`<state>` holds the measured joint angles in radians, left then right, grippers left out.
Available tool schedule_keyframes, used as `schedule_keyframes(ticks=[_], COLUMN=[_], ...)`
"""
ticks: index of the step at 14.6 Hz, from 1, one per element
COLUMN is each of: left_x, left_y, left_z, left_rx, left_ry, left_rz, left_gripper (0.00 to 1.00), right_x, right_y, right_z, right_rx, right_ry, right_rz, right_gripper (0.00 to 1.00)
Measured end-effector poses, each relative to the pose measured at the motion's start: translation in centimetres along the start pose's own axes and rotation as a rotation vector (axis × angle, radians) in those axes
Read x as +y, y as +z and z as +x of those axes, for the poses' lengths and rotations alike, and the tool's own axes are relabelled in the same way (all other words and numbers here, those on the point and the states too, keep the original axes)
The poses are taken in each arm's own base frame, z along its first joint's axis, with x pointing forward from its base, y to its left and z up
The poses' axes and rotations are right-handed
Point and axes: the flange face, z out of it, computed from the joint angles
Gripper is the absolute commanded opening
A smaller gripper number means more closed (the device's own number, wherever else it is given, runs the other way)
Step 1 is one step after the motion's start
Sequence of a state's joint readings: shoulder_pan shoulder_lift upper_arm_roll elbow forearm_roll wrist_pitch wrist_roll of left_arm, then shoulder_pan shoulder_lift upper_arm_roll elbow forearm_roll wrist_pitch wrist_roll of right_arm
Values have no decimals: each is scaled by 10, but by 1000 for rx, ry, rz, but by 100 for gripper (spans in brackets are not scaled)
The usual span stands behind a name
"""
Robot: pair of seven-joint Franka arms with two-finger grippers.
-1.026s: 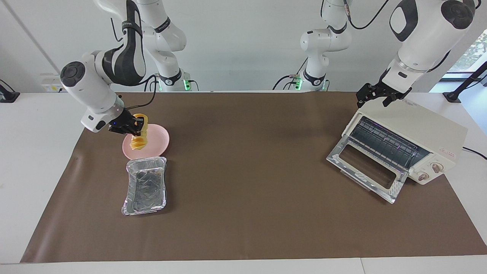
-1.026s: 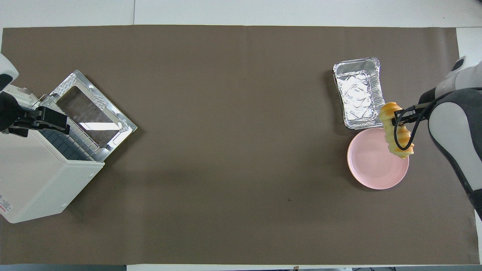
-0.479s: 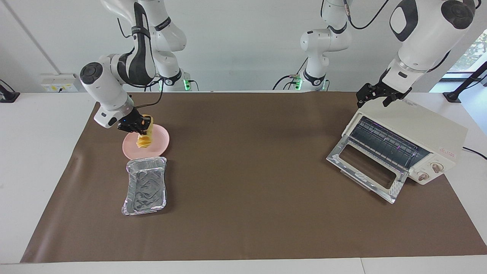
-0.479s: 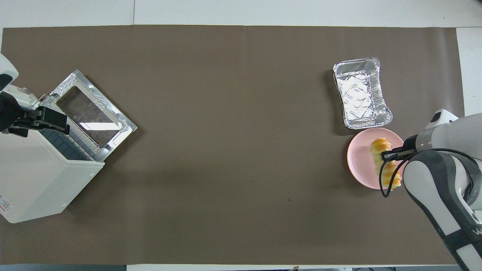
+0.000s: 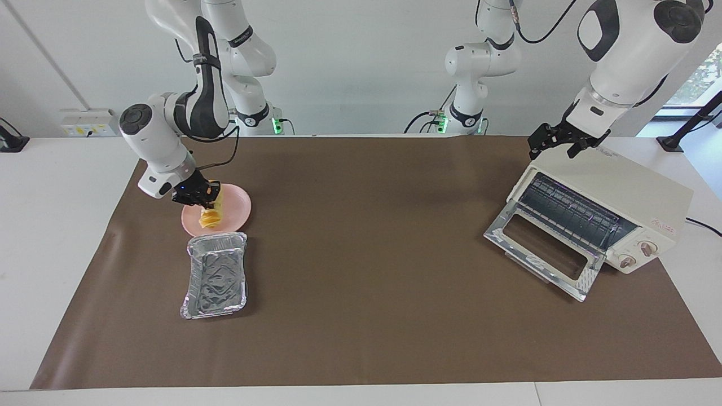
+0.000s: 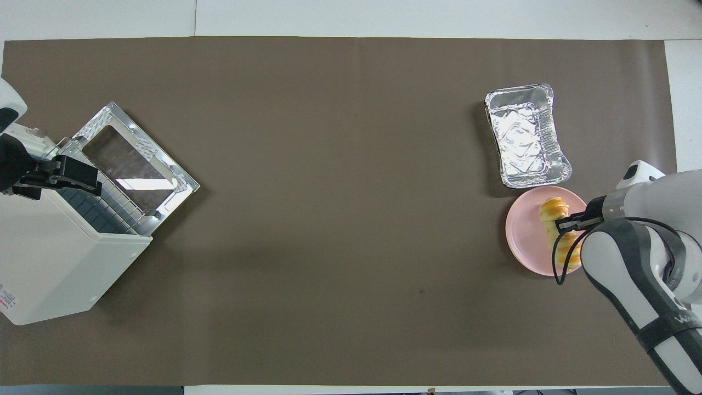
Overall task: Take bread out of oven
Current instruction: 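Move the bread rolls onto the pink plate and open the right gripper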
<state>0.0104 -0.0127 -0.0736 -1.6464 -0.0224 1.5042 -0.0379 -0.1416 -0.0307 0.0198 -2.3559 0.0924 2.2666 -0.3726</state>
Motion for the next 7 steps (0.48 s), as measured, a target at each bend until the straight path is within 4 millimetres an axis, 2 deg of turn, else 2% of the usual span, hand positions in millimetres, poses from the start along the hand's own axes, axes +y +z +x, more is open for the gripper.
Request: schedule_keyframes(ticks=[1,5,7], left_x=[0,0,0], left_y=[0,0,0], left_z=[0,0,0], left_rx=[0,0,0], left_ry=[0,0,0], left_rz=[0,0,0], left_gripper=[100,100,100], right_x=[0,-5,-7], right_y=[2,-1,-25], right_z=[-1,3,16], right_rx=[-2,3,5], right_ry=[0,42,73], right_rz=[0,-1,2], right_gripper=[100,100,100])
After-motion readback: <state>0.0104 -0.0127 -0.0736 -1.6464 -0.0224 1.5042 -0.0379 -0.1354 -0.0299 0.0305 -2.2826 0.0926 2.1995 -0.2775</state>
